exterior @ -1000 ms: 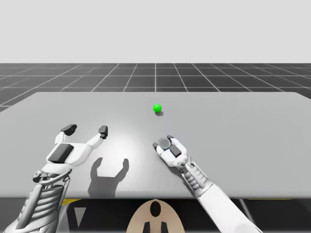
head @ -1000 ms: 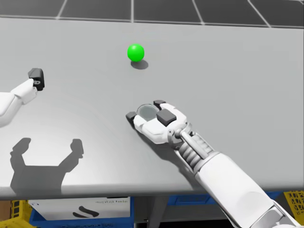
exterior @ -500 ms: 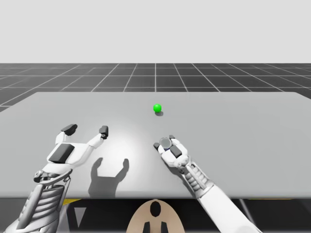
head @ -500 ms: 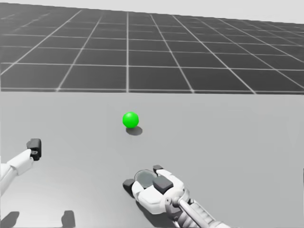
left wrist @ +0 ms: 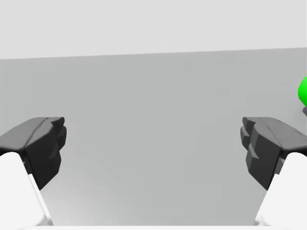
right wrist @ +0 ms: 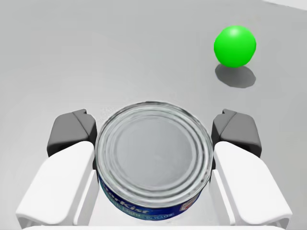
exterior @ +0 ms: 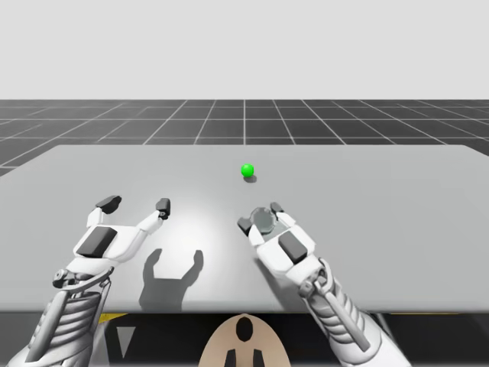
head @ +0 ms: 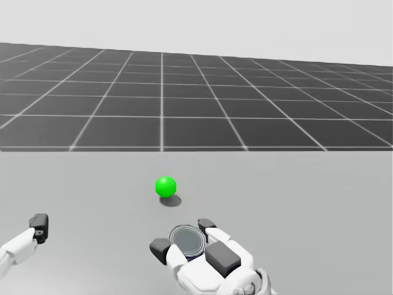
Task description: Watch the red light. When it turns green, pick up the object.
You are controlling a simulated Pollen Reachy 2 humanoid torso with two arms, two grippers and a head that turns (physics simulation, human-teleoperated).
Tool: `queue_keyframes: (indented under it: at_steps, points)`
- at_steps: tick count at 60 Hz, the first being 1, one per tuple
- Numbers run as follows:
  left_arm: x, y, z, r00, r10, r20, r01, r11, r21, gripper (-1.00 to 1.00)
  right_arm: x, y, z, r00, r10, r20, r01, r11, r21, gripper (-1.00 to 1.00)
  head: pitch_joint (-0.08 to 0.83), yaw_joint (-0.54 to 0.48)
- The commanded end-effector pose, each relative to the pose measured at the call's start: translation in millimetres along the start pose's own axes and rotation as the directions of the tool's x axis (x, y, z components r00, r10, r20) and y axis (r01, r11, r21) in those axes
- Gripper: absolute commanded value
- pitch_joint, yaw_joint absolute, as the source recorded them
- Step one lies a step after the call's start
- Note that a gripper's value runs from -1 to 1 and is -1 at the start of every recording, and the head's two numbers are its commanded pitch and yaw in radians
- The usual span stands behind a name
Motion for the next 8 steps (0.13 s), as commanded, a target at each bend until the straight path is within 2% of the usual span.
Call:
queue_keyframes:
  at_steps: [1,3,6,7,8]
  points:
    - [0,0.1,0,1.000,0.001,0.000,-0.001,1.000,0.000,-1.00,67,11.3,37,0.980,0.010,0.201,-0.009,1.000,-0.007,0.96,0.283,-0.12]
    - [0,0.1,0,1.000,0.001,0.001,-0.001,1.000,-0.001,-1.00,80,10.3,46,0.970,0.023,0.241,-0.017,1.000,-0.025,0.96,0.282,-0.12]
    - [0,-0.1,0,1.000,0.000,0.001,0.000,1.000,-0.002,-1.00,102,8.4,59,0.948,0.026,0.317,-0.013,0.999,-0.044,0.97,0.279,-0.13]
    - [0,-0.1,0,1.000,0.000,0.002,0.000,1.000,-0.002,-1.00,110,7.6,64,0.932,0.039,0.360,-0.018,0.998,-0.061,0.98,0.278,-0.12]
    - [0,-0.2,0,1.000,0.000,0.002,0.000,1.000,-0.003,-1.00,119,6.5,69,0.911,0.060,0.407,-0.029,0.996,-0.081,0.98,0.278,-0.12]
